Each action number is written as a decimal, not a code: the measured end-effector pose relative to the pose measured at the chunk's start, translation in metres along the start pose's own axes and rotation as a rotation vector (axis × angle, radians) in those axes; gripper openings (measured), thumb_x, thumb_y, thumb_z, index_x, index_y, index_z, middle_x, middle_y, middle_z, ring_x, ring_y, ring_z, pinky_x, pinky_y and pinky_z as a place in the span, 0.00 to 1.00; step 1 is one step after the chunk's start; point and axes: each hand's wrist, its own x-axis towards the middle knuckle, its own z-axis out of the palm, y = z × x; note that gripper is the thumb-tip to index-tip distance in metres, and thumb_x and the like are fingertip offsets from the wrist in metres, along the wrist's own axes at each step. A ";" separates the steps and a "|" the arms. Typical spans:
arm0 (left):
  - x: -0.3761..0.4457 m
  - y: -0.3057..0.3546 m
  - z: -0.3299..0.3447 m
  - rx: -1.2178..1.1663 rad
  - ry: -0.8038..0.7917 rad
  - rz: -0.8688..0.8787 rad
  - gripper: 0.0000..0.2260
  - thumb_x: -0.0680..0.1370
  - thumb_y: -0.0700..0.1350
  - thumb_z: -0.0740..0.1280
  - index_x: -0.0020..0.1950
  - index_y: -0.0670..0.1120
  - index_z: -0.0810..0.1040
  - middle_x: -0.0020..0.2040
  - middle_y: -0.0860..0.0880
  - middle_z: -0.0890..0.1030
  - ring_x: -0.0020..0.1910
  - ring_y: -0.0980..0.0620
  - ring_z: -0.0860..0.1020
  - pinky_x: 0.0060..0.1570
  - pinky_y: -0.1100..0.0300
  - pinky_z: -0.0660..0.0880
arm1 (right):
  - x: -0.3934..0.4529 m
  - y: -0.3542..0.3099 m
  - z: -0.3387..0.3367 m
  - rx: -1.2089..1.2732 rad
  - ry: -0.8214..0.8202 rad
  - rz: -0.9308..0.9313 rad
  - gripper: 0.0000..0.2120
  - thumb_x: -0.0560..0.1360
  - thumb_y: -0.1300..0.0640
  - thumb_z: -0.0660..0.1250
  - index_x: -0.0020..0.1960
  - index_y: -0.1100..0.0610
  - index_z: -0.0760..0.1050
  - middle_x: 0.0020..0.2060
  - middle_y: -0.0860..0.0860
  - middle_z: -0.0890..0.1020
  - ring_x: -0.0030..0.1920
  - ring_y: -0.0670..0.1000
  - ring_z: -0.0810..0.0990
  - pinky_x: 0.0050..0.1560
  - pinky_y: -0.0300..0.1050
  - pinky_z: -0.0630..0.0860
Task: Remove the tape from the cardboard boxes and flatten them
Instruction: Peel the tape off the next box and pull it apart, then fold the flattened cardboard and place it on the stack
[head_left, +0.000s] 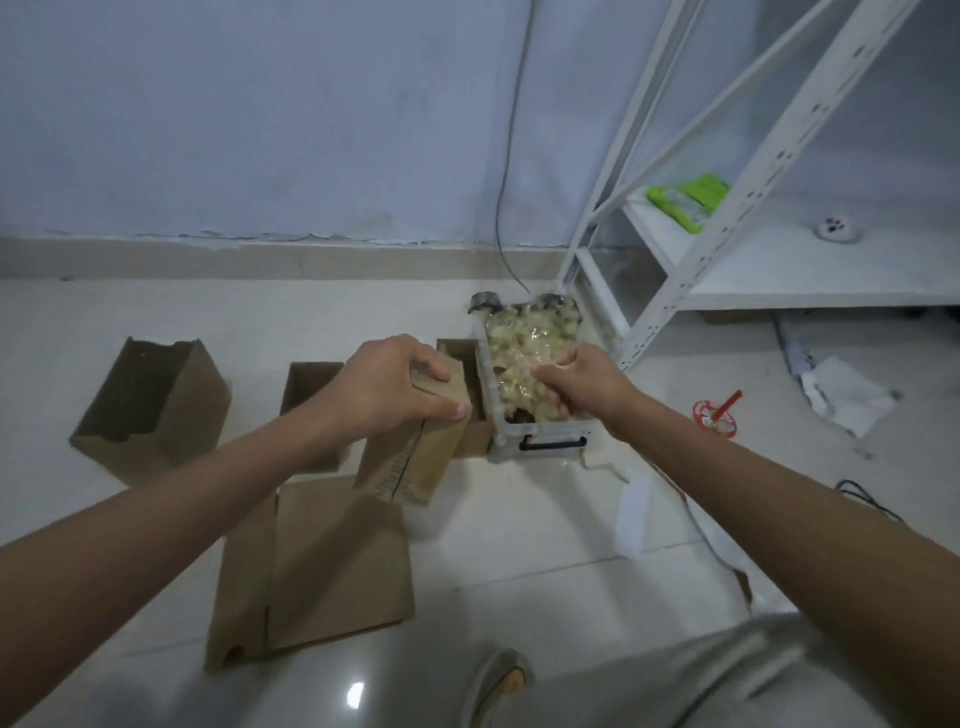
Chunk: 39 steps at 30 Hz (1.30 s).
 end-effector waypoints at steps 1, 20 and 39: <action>0.014 0.005 0.010 0.015 -0.002 0.006 0.19 0.66 0.59 0.83 0.52 0.55 0.84 0.57 0.58 0.79 0.55 0.57 0.77 0.49 0.62 0.74 | 0.015 0.012 -0.012 -0.057 0.045 0.014 0.13 0.81 0.53 0.72 0.44 0.61 0.76 0.24 0.52 0.77 0.23 0.49 0.72 0.29 0.42 0.71; 0.107 -0.012 0.052 0.041 -0.049 -0.106 0.18 0.68 0.59 0.81 0.53 0.54 0.84 0.57 0.54 0.78 0.56 0.51 0.76 0.50 0.56 0.74 | 0.120 0.040 -0.016 -0.055 0.066 0.208 0.09 0.84 0.64 0.62 0.64 0.59 0.73 0.46 0.57 0.83 0.32 0.50 0.81 0.27 0.41 0.74; -0.082 -0.049 -0.155 -0.089 0.331 -0.452 0.32 0.71 0.71 0.72 0.66 0.53 0.71 0.56 0.47 0.82 0.49 0.49 0.81 0.44 0.53 0.77 | -0.070 -0.148 0.216 -0.243 -0.319 -0.277 0.31 0.73 0.29 0.64 0.66 0.49 0.69 0.56 0.50 0.84 0.52 0.53 0.84 0.52 0.58 0.84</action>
